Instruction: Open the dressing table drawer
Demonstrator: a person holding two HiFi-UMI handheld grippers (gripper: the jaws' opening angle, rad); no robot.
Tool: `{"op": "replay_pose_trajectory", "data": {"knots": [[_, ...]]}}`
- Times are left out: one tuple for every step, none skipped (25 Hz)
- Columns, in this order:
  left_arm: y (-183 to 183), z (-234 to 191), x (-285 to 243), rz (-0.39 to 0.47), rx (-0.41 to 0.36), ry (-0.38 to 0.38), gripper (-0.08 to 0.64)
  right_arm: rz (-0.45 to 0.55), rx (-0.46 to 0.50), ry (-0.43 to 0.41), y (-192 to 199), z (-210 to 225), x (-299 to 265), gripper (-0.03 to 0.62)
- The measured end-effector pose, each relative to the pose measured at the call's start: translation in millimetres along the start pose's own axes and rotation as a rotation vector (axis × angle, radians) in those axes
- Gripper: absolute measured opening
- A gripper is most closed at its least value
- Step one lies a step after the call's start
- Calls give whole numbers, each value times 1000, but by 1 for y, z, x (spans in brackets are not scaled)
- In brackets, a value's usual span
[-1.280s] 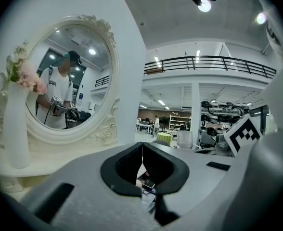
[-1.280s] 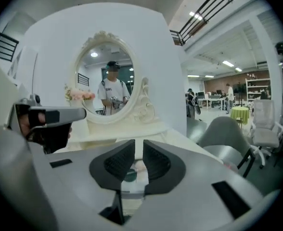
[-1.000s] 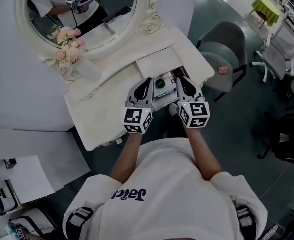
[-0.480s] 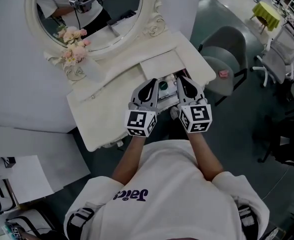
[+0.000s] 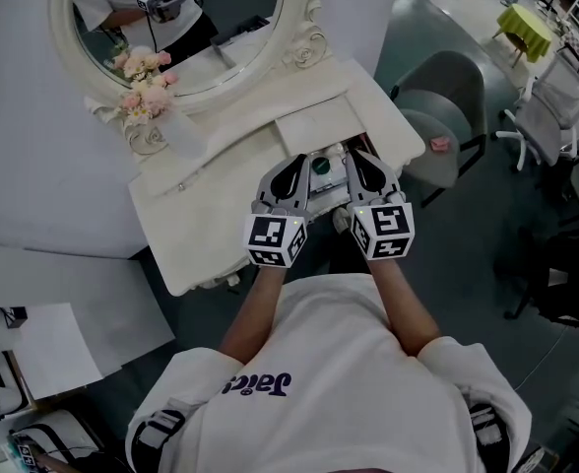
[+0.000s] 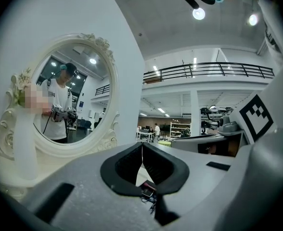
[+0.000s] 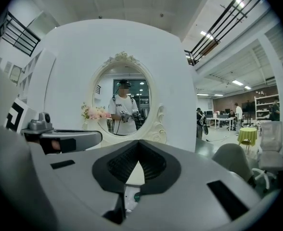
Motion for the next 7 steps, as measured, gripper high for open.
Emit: {"op": "replay_pose_trajectory", "data": {"knots": [[3, -1, -1, -9, 9, -1, 15, -9, 4, -2, 2, 0, -1, 11], [7, -1, -1, -17, 16, -1, 15, -16, 6, -3, 3, 0, -2, 11], [10, -2, -2, -25, 21, 0, 15, -21, 6, -4, 5, 0, -2, 11], [13, -2, -4, -32, 26, 2, 15, -26, 4, -3, 7, 1, -4, 11], [17, -3, -5, -41, 31, 4, 15, -30, 1, -3, 10, 2, -5, 11], [20, -4, -7, -50, 36, 6, 15, -35, -4, -3, 12, 3, -7, 11], [24, -5, -9, -60, 42, 8, 15, -39, -9, -3, 14, 5, -9, 11]]}}
Point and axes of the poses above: the fingertips, and each gripper's own axes: x backward along the fingers, z to its right, y out of its underside, the point moved 10 cm from there along x, backward along the fingers, and after that the axes turned 8 degrees about -z, right-handed, at the moved point
